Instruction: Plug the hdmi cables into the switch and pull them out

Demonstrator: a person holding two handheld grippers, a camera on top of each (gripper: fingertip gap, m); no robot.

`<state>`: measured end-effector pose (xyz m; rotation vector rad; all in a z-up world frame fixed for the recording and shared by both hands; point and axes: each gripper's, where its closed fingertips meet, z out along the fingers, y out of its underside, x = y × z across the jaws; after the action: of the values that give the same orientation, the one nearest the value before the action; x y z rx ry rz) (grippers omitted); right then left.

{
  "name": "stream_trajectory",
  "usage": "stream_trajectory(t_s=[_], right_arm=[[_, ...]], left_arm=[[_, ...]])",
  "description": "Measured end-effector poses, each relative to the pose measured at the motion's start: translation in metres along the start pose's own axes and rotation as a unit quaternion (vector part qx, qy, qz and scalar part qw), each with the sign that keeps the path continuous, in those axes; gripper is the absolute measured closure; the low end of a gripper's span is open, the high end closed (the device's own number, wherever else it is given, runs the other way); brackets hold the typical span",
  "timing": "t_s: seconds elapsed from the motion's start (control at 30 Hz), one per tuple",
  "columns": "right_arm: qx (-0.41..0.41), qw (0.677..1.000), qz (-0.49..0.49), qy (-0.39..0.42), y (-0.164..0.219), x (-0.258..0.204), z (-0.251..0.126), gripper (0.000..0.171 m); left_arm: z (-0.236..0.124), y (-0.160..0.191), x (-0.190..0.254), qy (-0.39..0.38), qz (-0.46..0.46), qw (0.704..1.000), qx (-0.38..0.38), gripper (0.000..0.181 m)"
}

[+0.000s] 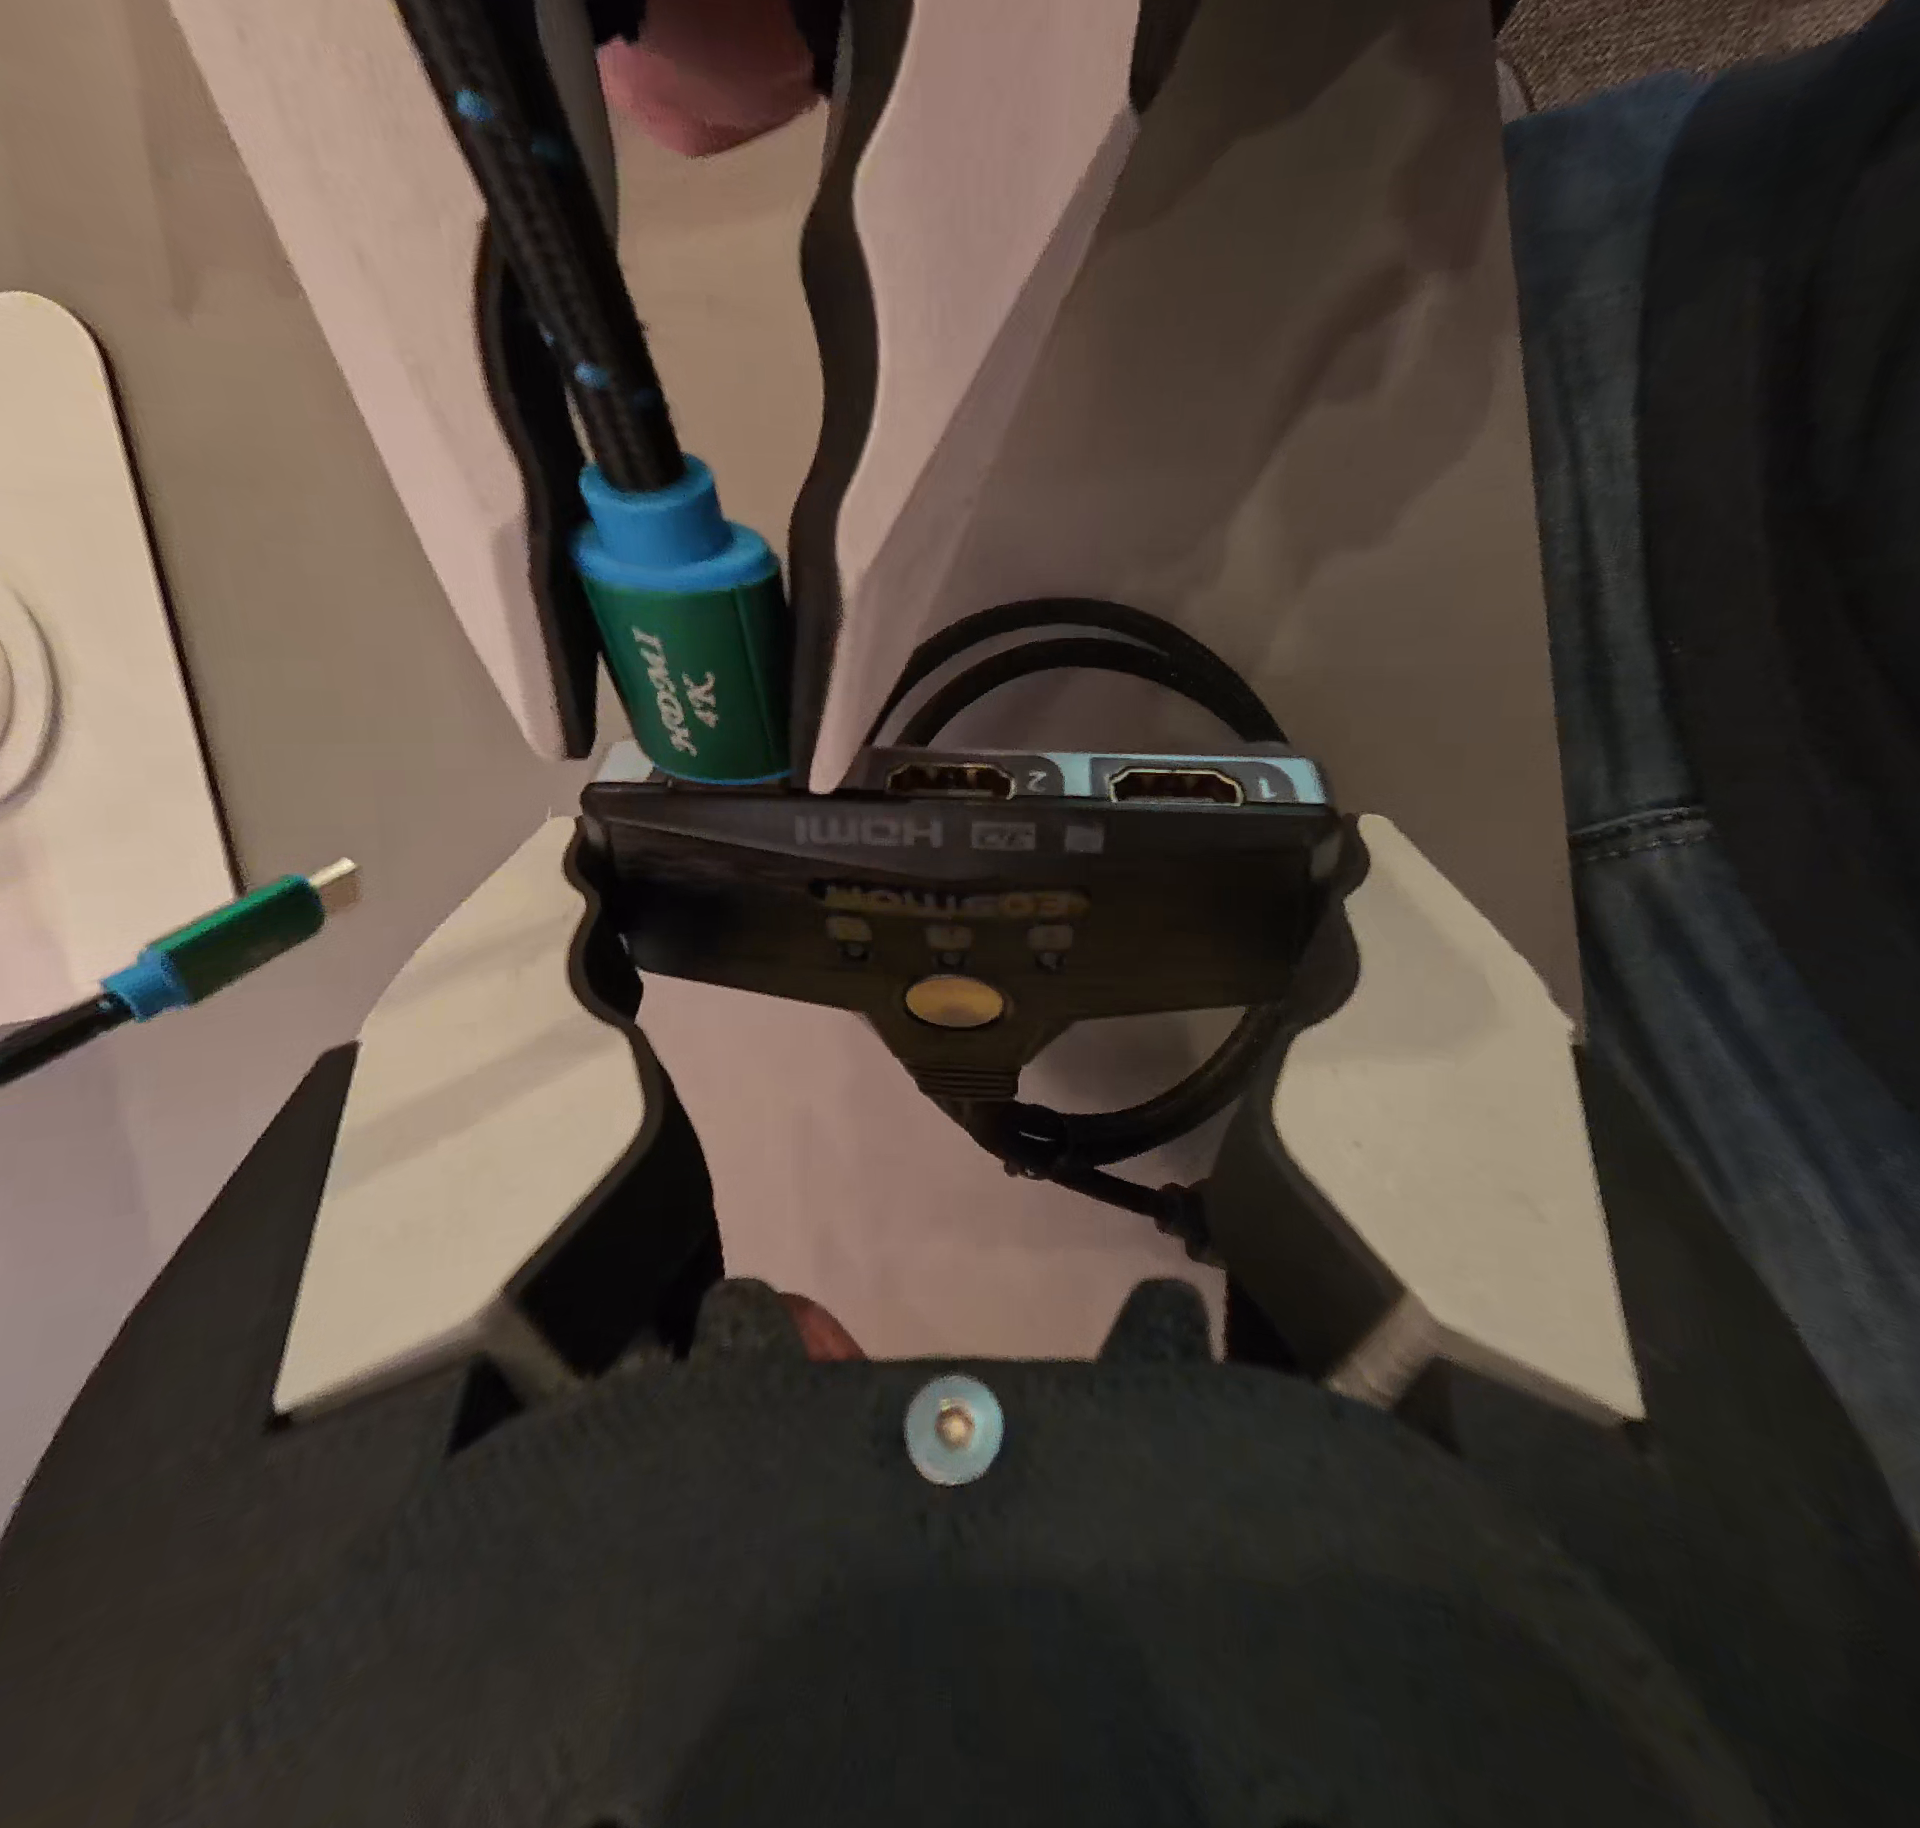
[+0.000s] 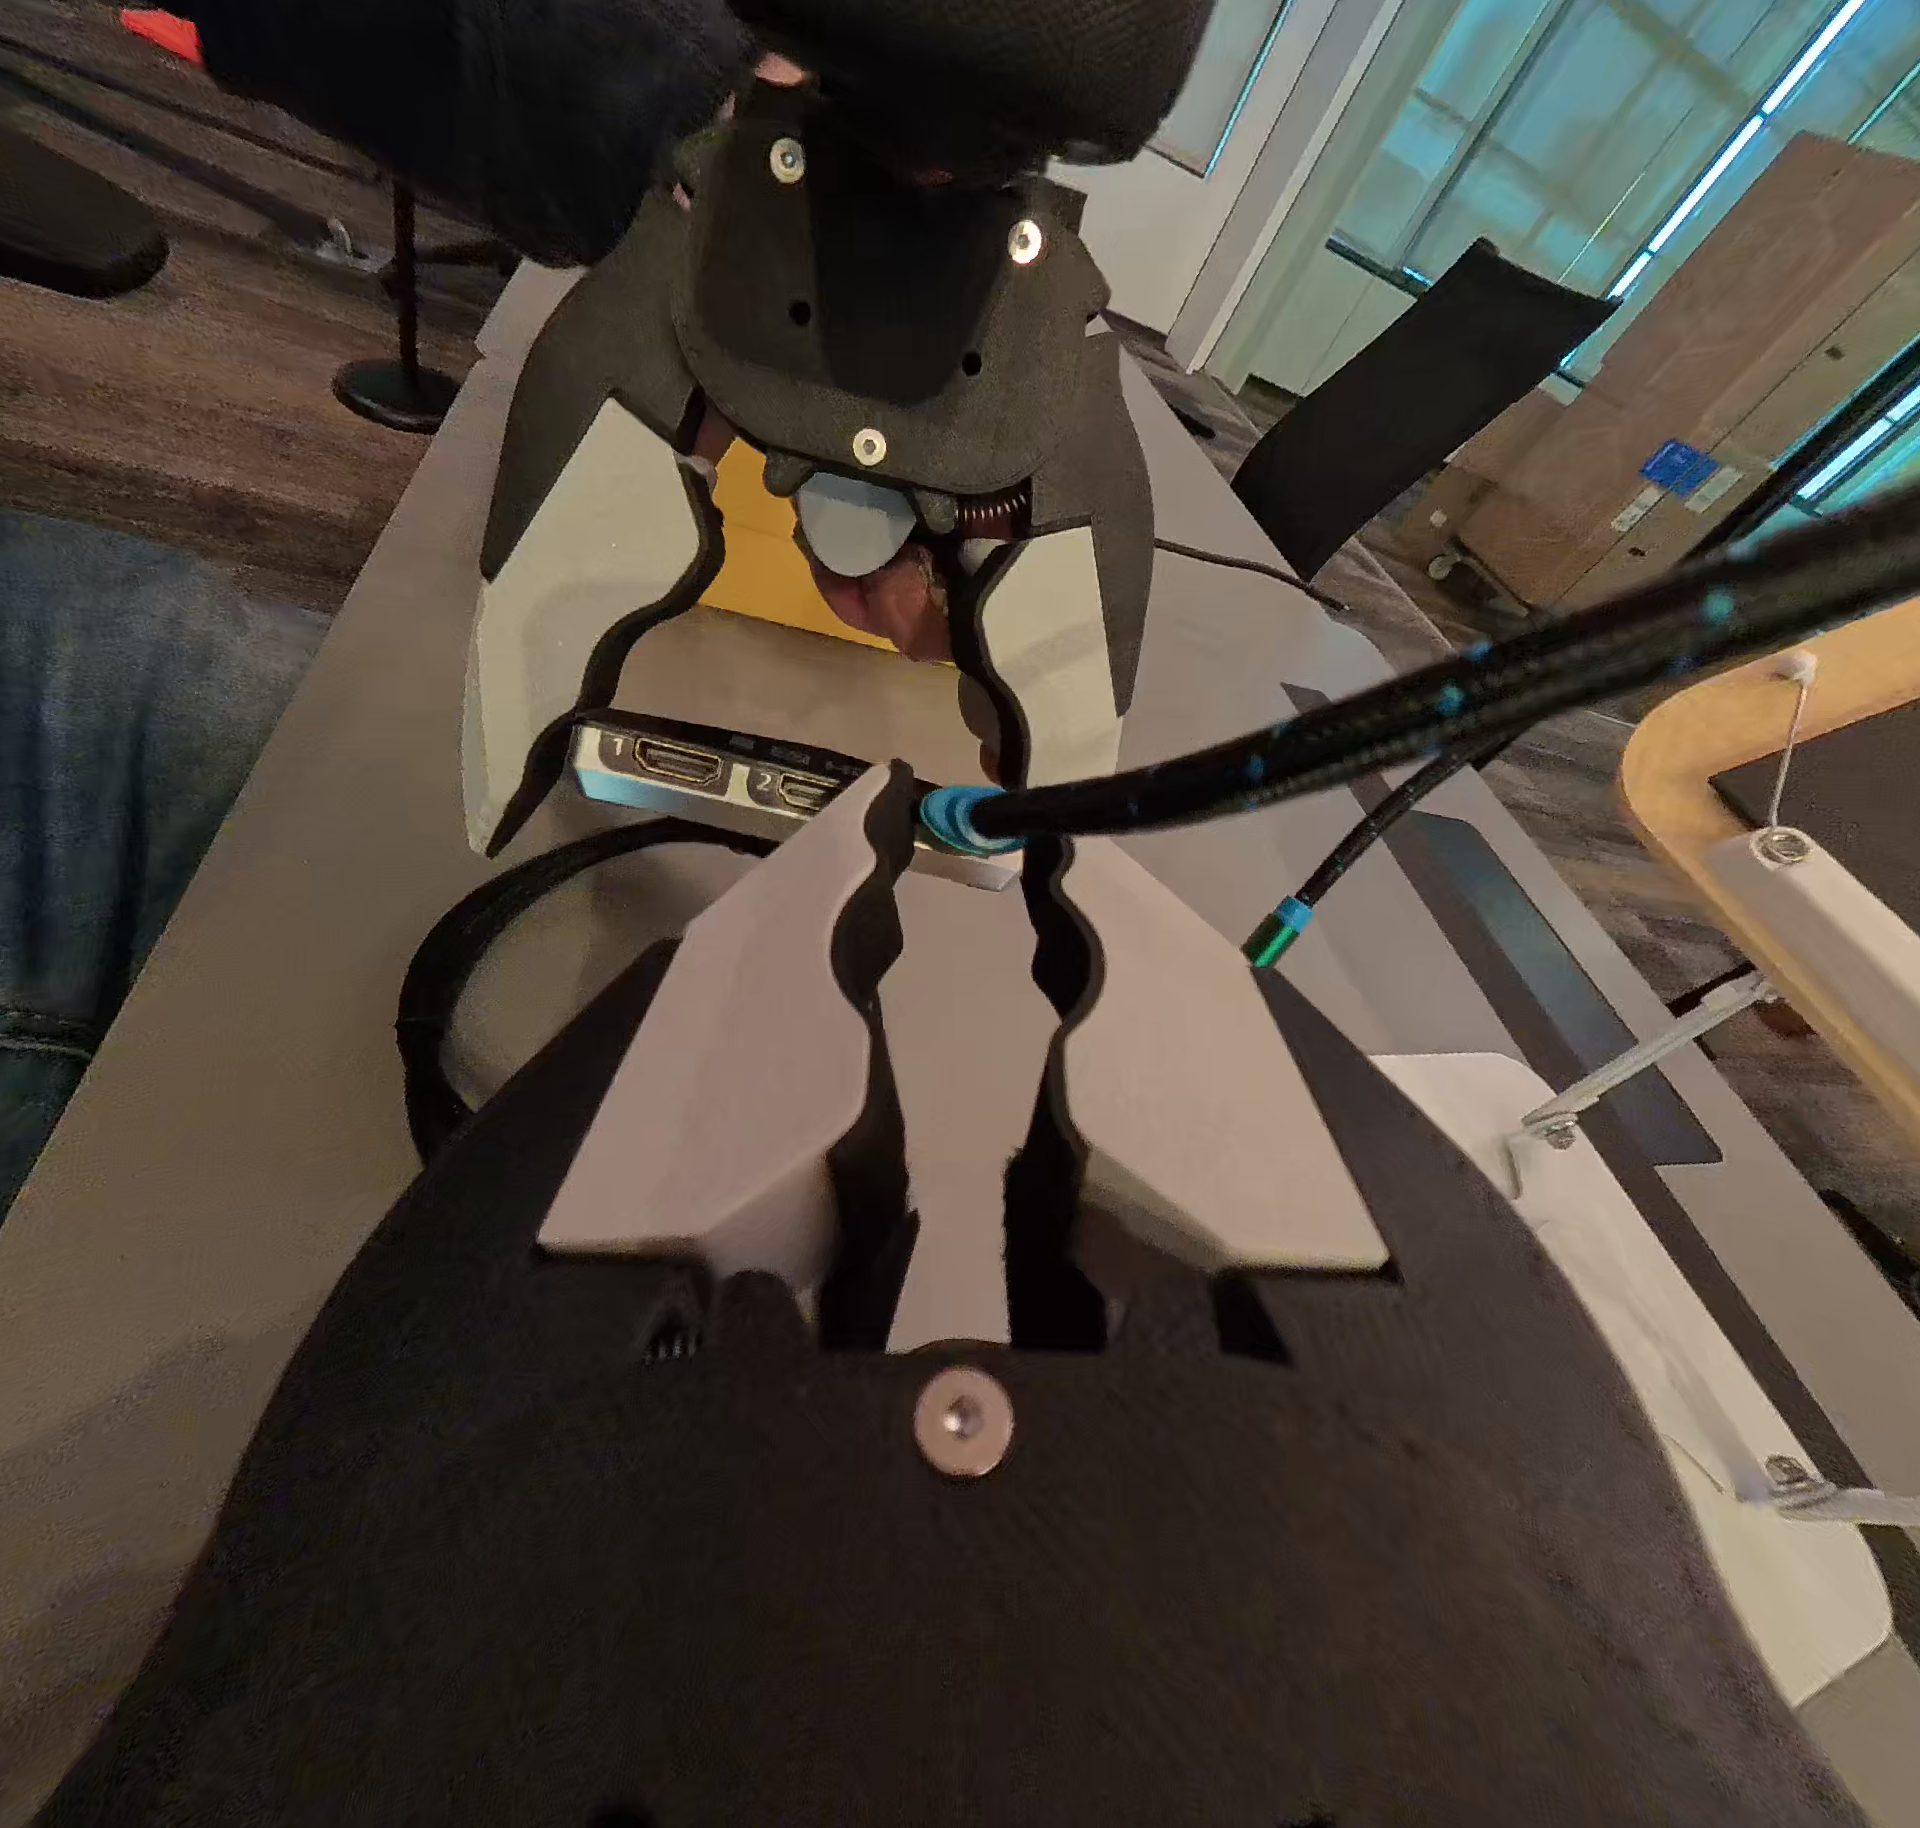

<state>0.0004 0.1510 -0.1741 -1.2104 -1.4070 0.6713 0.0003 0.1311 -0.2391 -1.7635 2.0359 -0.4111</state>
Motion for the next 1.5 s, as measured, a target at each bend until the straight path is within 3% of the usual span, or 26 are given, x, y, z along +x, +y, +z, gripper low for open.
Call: stream_trajectory(t_s=[0.1, 0.27, 0.4, 0.5, 0.6, 0.8, 1.17, 1.5], right_arm=[[0.044, 0.994, 0.087, -0.048, -0.004, -0.001, -0.001, 0.153], [0.118, 0.957, 0.235, -0.123, -0.005, 0.0, -0.002, 0.151], [0.093, 0.983, 0.149, -0.058, -0.006, 0.003, -0.002, 0.152], [0.095, 0.99, 0.103, -0.008, -0.017, 0.018, -0.014, 0.153], [0.112, 0.982, 0.144, -0.042, -0.012, 0.017, -0.011, 0.152], [0.194, 0.951, 0.227, -0.081, -0.01, 0.011, -0.017, 0.153], [0.241, 0.929, 0.263, -0.102, -0.02, 0.009, -0.031, 0.152], [0.217, 0.936, 0.27, -0.057, -0.064, 0.023, -0.095, 0.153]], left_arm=[[0.001, 0.0, -0.002, -0.018, 0.014, 1.0, -0.005, 0.058], [0.0, 0.006, -0.006, -0.035, 0.035, 0.998, -0.032, 0.057], [0.002, 0.006, -0.004, -0.019, 0.002, 1.0, -0.018, 0.058], [0.005, 0.029, -0.016, -0.034, -0.038, 0.998, -0.039, 0.058], [-0.001, 0.007, -0.015, -0.044, -0.023, 0.999, -0.012, 0.058], [-0.006, 0.013, -0.021, -0.06, -0.034, 0.998, -0.014, 0.058], [-0.01, 0.021, -0.018, -0.094, -0.037, 0.995, -0.014, 0.058], [-0.017, 0.017, -0.014, -0.139, -0.053, 0.989, 0.016, 0.058]])
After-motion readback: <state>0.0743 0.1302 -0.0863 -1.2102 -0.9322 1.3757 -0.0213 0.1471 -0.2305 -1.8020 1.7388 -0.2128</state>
